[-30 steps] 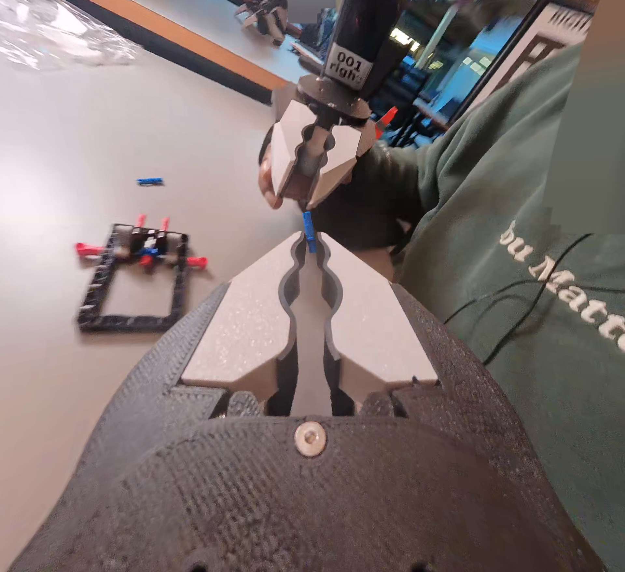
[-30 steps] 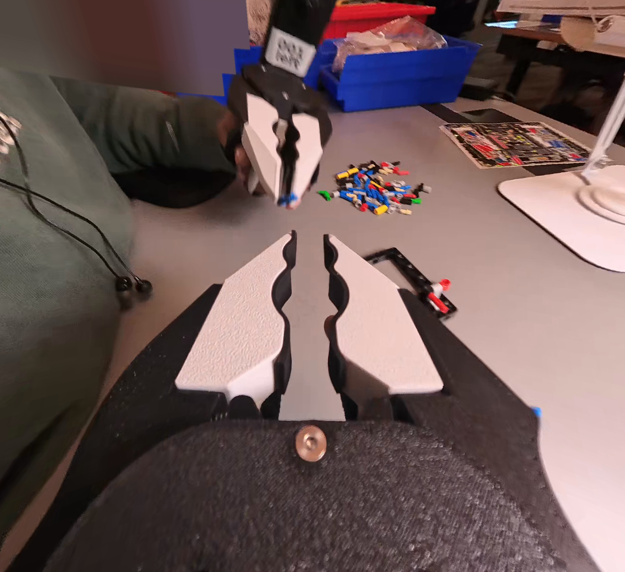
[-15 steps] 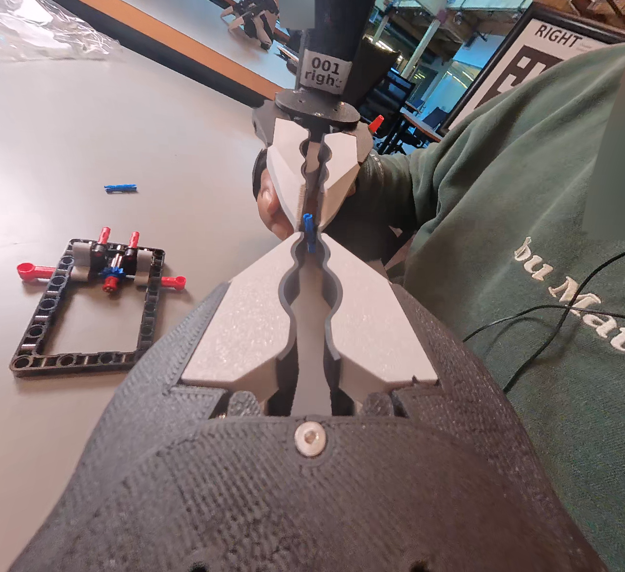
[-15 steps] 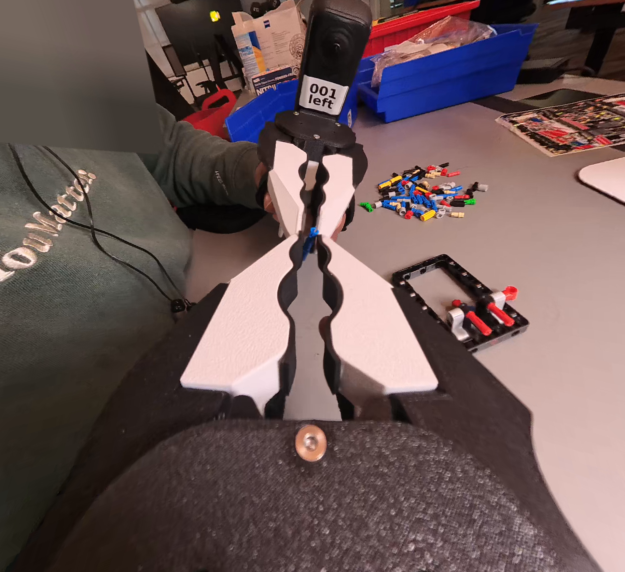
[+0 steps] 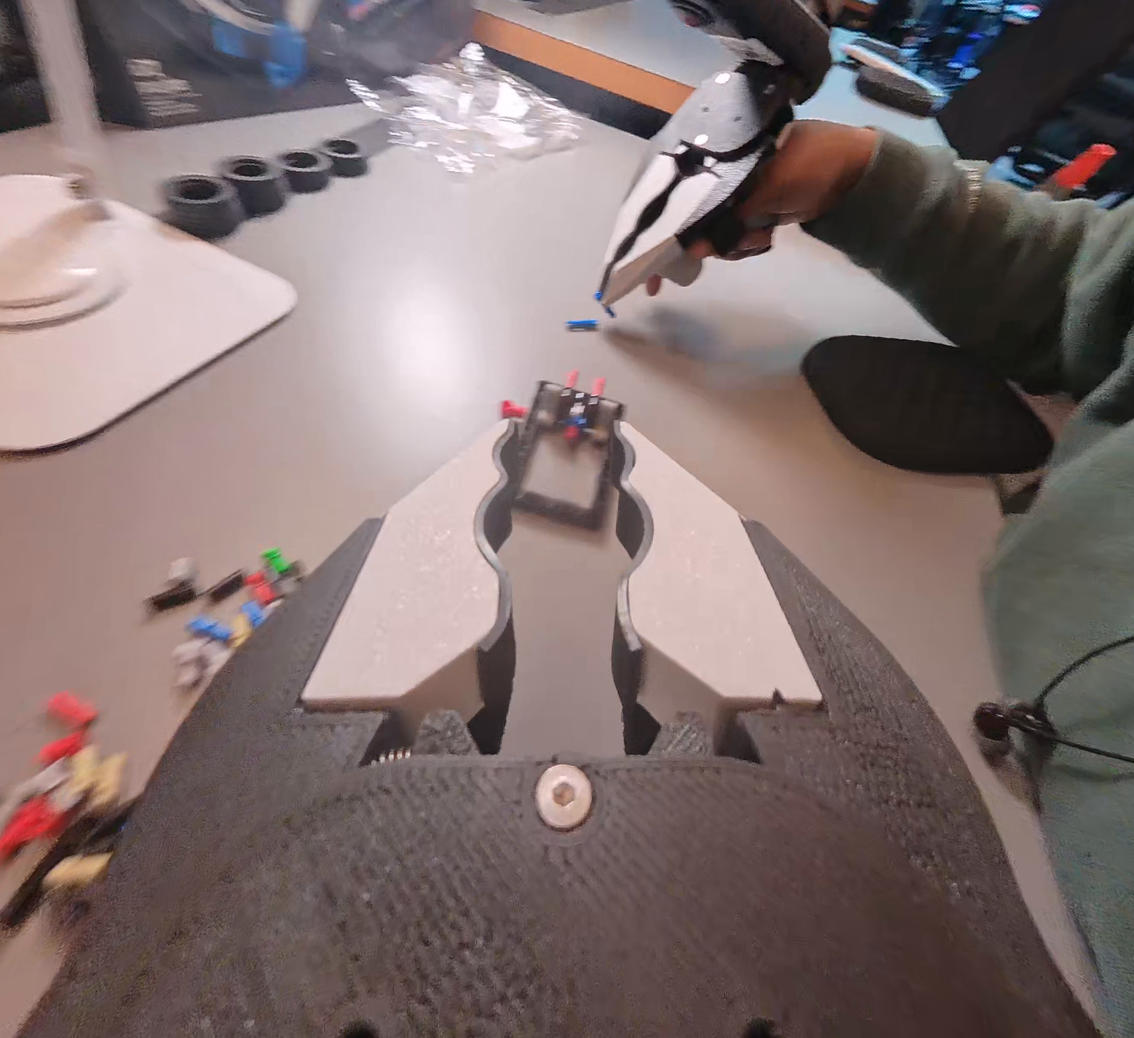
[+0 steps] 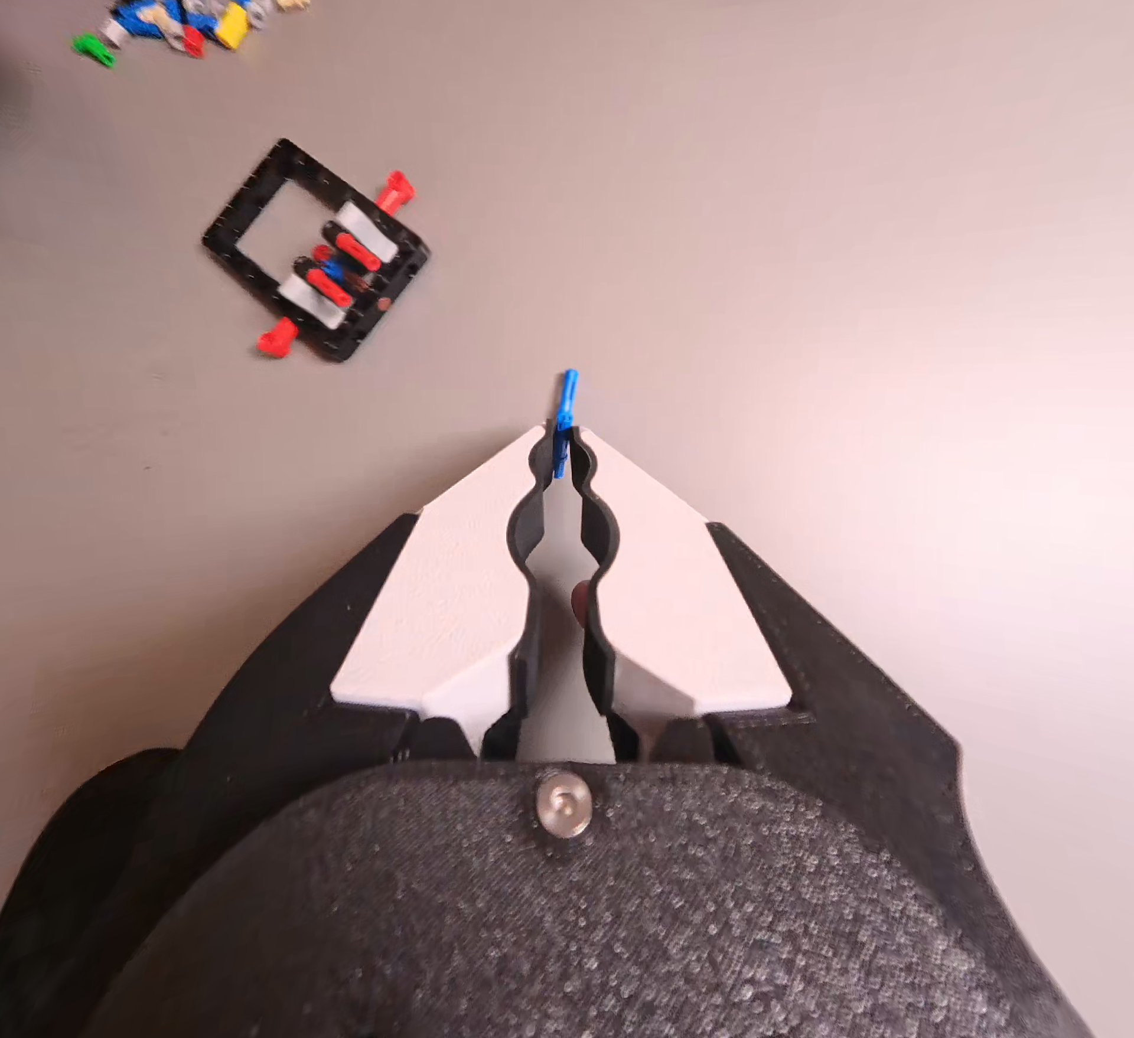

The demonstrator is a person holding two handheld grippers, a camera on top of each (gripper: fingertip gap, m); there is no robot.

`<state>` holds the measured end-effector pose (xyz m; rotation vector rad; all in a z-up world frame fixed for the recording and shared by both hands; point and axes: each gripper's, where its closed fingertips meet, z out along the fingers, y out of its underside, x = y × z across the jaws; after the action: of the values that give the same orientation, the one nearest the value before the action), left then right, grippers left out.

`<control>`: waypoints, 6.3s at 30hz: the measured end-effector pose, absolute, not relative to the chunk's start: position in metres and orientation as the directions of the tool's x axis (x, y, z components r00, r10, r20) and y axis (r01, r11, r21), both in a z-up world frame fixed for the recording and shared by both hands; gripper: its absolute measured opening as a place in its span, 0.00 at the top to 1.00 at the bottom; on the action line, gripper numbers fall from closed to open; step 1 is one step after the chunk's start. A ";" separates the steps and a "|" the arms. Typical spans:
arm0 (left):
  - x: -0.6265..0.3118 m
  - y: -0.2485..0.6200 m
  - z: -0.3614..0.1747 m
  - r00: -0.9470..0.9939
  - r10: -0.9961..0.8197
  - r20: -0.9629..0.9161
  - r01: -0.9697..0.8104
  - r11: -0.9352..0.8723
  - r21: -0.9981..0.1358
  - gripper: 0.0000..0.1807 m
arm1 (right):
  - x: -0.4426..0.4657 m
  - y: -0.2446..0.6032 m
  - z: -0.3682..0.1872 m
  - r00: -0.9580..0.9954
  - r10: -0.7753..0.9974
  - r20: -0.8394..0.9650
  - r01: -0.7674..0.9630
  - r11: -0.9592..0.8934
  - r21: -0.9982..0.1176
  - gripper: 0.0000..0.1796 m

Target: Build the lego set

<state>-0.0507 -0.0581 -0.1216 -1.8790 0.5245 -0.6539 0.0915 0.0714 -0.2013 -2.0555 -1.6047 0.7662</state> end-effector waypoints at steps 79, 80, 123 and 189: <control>-0.170 -0.069 -0.156 0.964 -0.258 -0.071 -0.221 -0.618 -0.754 0.81 | 0.107 0.083 -0.217 0.298 0.952 0.068 0.779 -0.201 -0.595 0.98; -0.182 -0.073 -0.165 0.973 -0.220 -0.072 -0.204 -0.662 -0.721 0.81 | 0.107 0.083 -0.217 0.292 0.953 0.079 0.782 -0.190 -0.593 0.98; -0.204 -0.080 -0.213 0.939 -0.332 -0.090 -0.318 -0.738 -0.595 0.96 | 0.111 0.049 -0.139 0.306 0.952 0.002 0.433 -0.137 -0.891 0.93; 0.020 -0.095 -0.120 0.635 -0.765 -0.110 -0.302 -0.115 -0.946 0.94 | 0.019 -0.087 -0.115 -0.242 0.930 -0.278 0.254 -0.216 -0.943 0.99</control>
<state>0.0201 -0.0952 -0.1197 -1.6951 0.8806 -0.4957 0.0187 -0.0874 -0.1147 -1.4286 -1.4612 1.4984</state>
